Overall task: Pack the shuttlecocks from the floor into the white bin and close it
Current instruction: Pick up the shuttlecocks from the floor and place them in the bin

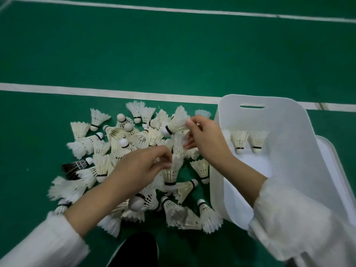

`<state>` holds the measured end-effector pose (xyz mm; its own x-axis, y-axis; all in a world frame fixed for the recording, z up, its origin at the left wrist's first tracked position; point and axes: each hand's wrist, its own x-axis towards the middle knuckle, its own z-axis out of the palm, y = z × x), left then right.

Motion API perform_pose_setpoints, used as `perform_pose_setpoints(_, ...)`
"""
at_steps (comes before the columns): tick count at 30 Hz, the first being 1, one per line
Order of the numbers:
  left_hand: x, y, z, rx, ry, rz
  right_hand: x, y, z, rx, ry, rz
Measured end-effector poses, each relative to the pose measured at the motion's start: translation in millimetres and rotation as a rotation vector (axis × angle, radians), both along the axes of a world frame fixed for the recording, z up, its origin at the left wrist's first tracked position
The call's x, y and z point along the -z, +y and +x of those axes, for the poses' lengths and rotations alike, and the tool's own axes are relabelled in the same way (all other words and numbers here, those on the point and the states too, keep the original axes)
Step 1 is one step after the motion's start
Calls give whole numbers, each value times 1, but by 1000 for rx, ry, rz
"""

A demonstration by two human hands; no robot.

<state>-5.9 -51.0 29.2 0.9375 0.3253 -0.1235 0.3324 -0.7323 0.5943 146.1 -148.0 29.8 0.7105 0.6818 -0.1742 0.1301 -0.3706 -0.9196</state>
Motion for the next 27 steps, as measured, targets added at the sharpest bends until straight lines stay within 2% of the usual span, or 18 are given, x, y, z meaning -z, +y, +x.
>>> perform_pose_setpoints(5,9,19,-13,-78,150,-12,14,7,3,123,38,16)
perform_pose_setpoints(8,12,25,-18,-106,165,-12,13,9,5,123,84,2)
perform_pose_setpoints(12,8,24,-17,-140,76,-5,9,9,-7,16,84,-79)
perform_pose_setpoints(15,6,22,-11,-139,-34,-3,0,-2,-8,24,0,-72)
perform_pose_setpoints(18,2,15,-2,-125,-148,10,-15,-30,7,102,-120,-10)
perform_pose_setpoints(21,-6,3,15,-92,-226,33,-25,-72,35,281,-192,33)
perform_pose_setpoints(23,-11,-8,29,-59,-250,17,-21,-104,55,376,-225,-61)
perform_pose_setpoints(27,-18,-30,58,0,-265,42,12,-163,88,388,-232,-504)
